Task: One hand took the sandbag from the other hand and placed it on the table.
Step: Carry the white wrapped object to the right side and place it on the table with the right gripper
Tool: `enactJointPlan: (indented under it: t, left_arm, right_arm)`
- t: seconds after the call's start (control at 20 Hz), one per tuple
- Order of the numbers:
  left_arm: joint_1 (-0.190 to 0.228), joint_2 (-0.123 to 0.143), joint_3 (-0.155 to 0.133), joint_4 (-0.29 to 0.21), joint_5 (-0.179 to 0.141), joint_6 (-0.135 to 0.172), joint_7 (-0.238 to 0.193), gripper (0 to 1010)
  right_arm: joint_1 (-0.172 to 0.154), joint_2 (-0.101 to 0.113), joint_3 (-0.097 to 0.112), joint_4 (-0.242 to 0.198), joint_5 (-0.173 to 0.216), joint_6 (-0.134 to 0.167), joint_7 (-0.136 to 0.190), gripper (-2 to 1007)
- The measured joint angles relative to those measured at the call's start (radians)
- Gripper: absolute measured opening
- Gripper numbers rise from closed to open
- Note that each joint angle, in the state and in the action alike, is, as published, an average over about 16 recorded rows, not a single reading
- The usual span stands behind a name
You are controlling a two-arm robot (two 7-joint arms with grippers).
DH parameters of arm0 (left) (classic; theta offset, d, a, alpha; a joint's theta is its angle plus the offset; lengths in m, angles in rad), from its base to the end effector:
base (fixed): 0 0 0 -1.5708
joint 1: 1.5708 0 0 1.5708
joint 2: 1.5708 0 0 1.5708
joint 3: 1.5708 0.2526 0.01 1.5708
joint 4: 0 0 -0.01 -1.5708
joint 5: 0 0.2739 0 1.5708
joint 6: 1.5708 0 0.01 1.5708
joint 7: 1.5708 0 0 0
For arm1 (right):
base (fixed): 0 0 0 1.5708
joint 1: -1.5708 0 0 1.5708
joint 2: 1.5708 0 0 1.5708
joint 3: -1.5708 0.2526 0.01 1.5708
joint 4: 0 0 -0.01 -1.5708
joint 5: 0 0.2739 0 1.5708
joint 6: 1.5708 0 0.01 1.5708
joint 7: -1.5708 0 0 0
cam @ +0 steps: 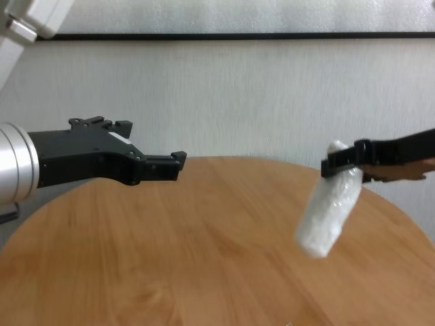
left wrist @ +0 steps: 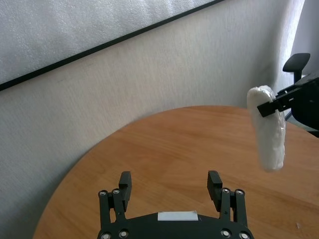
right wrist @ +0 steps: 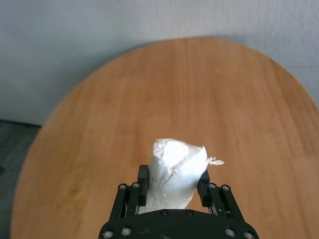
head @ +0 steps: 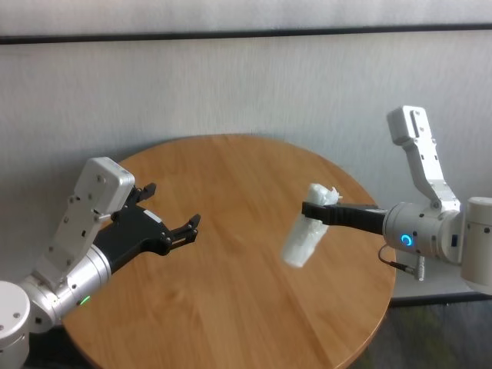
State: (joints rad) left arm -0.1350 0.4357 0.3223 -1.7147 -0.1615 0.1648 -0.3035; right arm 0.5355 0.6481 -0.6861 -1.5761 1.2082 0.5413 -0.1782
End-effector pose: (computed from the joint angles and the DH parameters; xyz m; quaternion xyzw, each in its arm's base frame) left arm 0.3074 0.0101 -0.2022 0.1154 -0.0924 0.4548 0.8782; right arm 0.3572 -0.0080 -0.1645 -0.1306 0.2654 -0.4956 0.8167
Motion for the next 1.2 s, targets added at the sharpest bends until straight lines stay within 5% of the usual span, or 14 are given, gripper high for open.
enactJointPlan:
  t: [0.55, 1.2]
  left_arm:
    - [-0.001, 0.001, 0.001, -0.001, -0.001, -0.001, 0.0, 1002]
    - [-0.001, 0.001, 0.002, -0.001, -0.001, -0.002, 0.0, 1002]
  right_arm:
    - [0.037, -0.028, -0.011, 0.072, -0.035, 0.107, -0.076, 572]
    - [0.045, -0.044, -0.011, 0.093, -0.078, 0.156, -0.089, 572]
